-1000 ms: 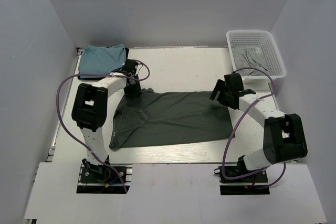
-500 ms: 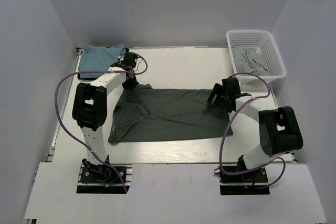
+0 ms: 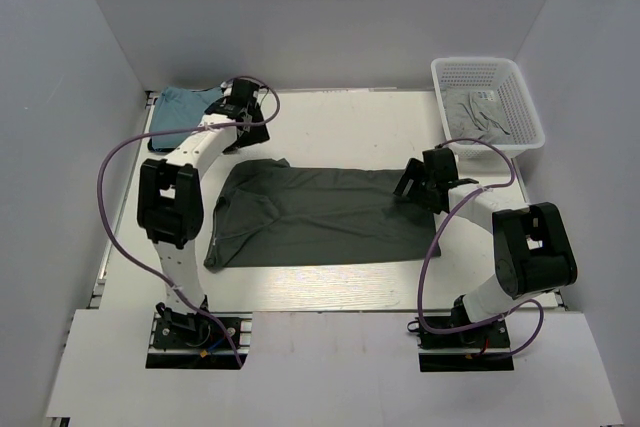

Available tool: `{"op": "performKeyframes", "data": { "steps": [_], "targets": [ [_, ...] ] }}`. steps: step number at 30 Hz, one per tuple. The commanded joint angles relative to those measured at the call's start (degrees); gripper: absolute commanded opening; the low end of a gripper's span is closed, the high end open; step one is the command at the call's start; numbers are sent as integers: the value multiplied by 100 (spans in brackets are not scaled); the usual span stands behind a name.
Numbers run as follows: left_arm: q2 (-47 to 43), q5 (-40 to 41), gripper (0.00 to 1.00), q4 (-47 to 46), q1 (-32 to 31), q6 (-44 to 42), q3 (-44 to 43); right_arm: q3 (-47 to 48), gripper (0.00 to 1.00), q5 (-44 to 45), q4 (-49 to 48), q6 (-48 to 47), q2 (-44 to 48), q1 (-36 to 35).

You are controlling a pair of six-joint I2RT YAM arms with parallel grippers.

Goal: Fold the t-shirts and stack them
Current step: Grap the side of the flattened tshirt furthest away from the robot with both arms

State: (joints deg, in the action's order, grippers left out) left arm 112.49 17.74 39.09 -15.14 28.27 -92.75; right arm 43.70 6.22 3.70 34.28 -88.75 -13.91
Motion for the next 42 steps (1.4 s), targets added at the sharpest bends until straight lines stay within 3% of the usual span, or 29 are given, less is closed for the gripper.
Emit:
{"op": "performKeyframes", "data": {
  "steps": [1,7,13,17,19,20,22,23,25,33,34,36,38,42],
  "targets": [
    [281,-820,76,-269,-77,-725,-270,-257,86,-67,333,-1,-169,-24],
    [880,-1631,67,-604,-208,-1262,-560,-266,86,-94,306,-1,-195,-6],
    [1258,-1344,66,-780,-481,-1439,-665,-257,86,-147,280,-27,-230,-6],
    [1670,-1027,57,-500,-543,-1491,-1016,-248,86,-191,280,-27,-266,11],
    [1811,-764,45,-307,-605,-1491,-1139,-239,86,-226,271,-27,-283,-6],
    [1873,-711,31,-253,-605,-1491,-1201,-239,86,-209,262,-44,-283,-6],
    [1935,-710,20,-166,-605,-1579,-1281,-239,86,-226,263,-53,-283,11],
    [1935,-710,7,-165,-605,-1579,-1281,-239,86,-235,254,-53,-274,3],
    [1821,-762,0,-165,-605,-1579,-1281,-231,86,-235,271,-53,-248,20],
    [1127,-886,2,-666,-605,-1579,-858,-222,86,-279,236,-71,-283,-6],
    [1126,-816,16,-544,-605,-1492,-946,-231,86,-270,245,-80,-292,-6],
    [1126,-334,58,-280,-605,-1317,-1069,-239,86,-279,262,-88,-266,-24],
    [1126,-105,64,-96,-535,-1176,-1070,-239,86,-279,236,-97,-239,-6],
    [898,309,64,-24,-402,-894,-676,-222,86,-288,253,-123,-239,3]
  ]
}}
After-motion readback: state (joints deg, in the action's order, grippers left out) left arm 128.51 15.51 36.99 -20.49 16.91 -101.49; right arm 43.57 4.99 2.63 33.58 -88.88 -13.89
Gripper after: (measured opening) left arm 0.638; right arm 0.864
